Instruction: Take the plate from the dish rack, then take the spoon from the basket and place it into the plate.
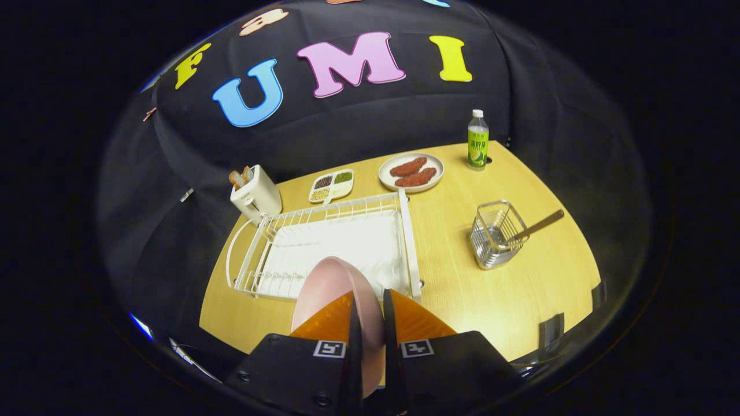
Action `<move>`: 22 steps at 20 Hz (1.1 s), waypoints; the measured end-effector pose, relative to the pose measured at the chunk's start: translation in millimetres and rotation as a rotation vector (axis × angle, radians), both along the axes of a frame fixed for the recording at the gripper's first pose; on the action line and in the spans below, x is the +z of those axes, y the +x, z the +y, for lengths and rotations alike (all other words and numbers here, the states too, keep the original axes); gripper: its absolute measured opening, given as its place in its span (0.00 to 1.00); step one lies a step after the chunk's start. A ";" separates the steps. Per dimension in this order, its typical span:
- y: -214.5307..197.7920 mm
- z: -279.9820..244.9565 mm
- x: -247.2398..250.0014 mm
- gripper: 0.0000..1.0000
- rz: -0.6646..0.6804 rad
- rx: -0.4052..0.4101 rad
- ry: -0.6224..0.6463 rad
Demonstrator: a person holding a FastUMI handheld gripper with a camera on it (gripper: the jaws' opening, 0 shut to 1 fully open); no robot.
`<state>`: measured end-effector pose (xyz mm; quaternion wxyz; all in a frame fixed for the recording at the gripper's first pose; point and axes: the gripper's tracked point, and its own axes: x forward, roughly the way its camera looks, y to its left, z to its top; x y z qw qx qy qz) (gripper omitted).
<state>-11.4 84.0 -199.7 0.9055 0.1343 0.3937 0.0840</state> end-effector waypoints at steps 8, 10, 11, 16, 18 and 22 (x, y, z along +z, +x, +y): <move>-32.1 -9.1 -75.7 0.20 0.112 0.004 0.113; -32.6 -15.4 -99.4 0.20 0.139 -0.023 0.137; -30.0 -19.5 -109.2 0.20 0.148 -0.043 0.150; -10.0 -28.5 -142.2 0.20 0.187 -0.134 0.246; -10.8 -33.8 -152.0 0.20 0.201 -0.141 0.234; -14.6 -44.2 -155.0 0.34 0.196 -0.108 0.198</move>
